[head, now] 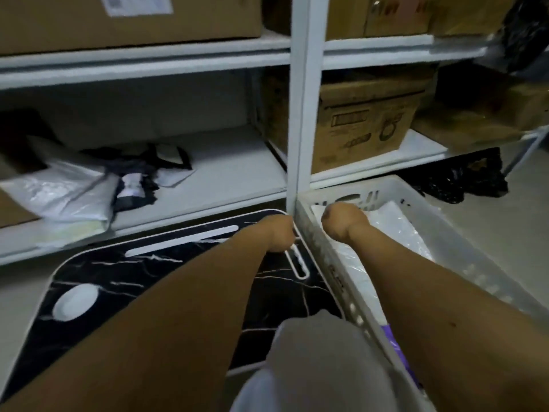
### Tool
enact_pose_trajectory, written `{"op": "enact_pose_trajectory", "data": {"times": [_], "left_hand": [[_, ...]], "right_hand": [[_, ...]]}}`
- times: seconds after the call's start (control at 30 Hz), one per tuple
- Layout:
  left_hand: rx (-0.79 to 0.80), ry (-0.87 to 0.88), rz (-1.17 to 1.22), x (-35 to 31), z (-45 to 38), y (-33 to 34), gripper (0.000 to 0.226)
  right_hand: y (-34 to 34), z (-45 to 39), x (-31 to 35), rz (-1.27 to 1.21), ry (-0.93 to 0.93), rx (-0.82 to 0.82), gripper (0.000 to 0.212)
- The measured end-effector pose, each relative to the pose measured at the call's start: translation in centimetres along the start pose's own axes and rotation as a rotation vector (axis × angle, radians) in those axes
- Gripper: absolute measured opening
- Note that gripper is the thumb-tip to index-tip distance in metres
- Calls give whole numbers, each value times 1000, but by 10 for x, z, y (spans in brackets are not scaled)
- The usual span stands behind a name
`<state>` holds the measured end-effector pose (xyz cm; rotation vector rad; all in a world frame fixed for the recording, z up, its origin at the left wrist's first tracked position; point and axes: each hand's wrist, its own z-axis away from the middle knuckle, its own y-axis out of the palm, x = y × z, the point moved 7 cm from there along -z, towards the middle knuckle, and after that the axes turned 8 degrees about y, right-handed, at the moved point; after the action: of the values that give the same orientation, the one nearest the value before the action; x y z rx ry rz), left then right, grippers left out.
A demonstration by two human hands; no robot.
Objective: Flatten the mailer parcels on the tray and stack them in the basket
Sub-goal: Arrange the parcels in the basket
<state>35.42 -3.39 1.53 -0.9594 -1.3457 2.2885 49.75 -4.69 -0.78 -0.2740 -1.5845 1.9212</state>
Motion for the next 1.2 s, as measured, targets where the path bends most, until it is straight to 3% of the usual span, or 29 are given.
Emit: {"op": "enact_pose_trajectory", "data": {"times": [0.3,0.67,0.83,0.93,1.1,1.2], "left_hand": [[-205,-367,122,186,129,-38,39],[-358,-621,265,355,209,-25,28],[-359,-584,310,395,191,-21,30],[-337,-557,346,411,181,-10,31],[-325,-543,359,424,169,3,30],[-330,-550,356,429,168,8,30]], "right_hand": [[47,46,222,183,-432,72,34],[158,107,411,82,-765,59,48],[172,94,475,130,-813,-62,35],[188,86,503,229,-798,-49,31],[213,69,511,257,-684,81,43],[218,69,514,174,-703,48,44]]}}
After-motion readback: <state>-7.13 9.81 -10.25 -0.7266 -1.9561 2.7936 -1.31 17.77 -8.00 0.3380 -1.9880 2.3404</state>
